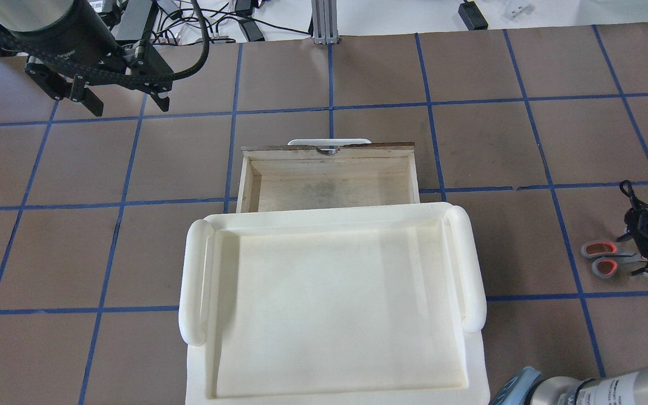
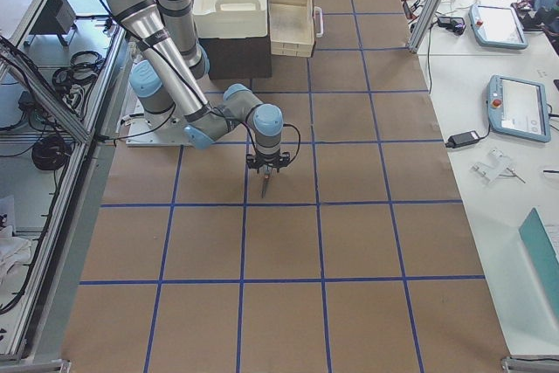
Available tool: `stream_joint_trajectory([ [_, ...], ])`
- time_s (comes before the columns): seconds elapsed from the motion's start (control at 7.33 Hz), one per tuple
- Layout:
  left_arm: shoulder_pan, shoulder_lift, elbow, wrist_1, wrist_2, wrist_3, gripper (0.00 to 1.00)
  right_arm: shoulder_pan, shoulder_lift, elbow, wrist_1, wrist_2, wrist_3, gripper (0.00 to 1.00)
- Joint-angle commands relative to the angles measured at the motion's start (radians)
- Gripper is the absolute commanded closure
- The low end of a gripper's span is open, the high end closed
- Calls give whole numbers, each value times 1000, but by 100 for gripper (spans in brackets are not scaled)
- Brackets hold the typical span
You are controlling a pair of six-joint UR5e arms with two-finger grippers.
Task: Put scissors in drawer and close it
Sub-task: 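Close the right gripper on the scissors handles and lift them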
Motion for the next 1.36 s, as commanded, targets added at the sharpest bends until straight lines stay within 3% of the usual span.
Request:
stream_joint_trajectory([
  [0.0, 2, 6, 0, 0, 1, 1, 0, 0, 0, -2, 0, -13, 0, 97],
  [0.27, 2, -2, 0, 0, 2, 1, 0, 2, -8, -11, 2, -13, 0, 100],
  [0.55, 2, 4, 0, 0, 1, 1, 0, 20, -20, -93, 44, 5, 27, 100],
  [0.68, 2, 4, 0, 0, 1, 1, 0, 81, -41, -161, 124, 4, 76, 100],
  [1.09, 2, 7, 0, 0, 2, 1, 0, 324, -137, -436, 508, -16, 318, 100],
  [1.23, 3, 6, 0, 0, 2, 1, 0, 427, -137, -521, 534, -20, 380, 100],
])
